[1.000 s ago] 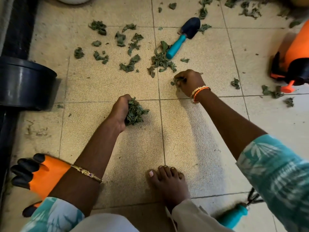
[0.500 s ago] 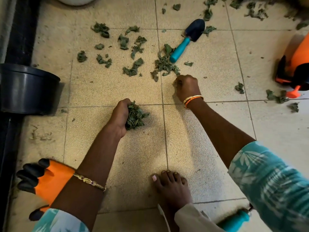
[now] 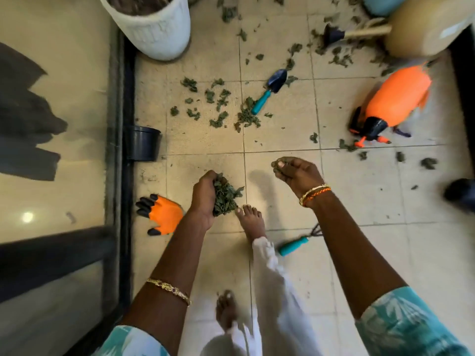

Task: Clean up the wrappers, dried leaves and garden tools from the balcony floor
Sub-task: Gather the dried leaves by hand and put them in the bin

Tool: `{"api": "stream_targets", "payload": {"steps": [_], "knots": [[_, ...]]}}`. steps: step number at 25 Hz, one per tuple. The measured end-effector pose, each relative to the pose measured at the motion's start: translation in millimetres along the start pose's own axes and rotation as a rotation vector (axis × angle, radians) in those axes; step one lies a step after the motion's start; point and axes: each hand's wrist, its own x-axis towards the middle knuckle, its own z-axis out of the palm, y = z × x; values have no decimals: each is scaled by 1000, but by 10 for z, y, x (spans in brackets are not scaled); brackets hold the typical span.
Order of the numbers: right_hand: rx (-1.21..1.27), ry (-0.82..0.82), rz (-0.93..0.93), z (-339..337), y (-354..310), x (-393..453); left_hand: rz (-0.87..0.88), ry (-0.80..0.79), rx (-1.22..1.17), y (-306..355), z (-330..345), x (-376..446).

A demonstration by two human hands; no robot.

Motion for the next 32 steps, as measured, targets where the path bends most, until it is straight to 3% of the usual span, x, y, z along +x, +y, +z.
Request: {"api": "stream_targets", "payload": {"steps": [6,11,15,22,27,32], "knots": [[128,-30,36,242,-792,-2469,-39,125,-13,39,-140,-2407],[88,-139,122,213,-1075,-3859,-23,146,-147,-311,-286,-3686],[28,-178,230,-2,-1132,-4503,31,150,-254,-745,-266,-4437],[-272,-535,397,-601,-1089,-5446,63,355,-579,-2059,64,-5396],[-666,-633,322,-990,-774,-6080,30,498,-762,-2899,200,-6100],[-710,-773,396,-1060,-344,-6505,61,603,-999,-3475,216,-6658]]}}
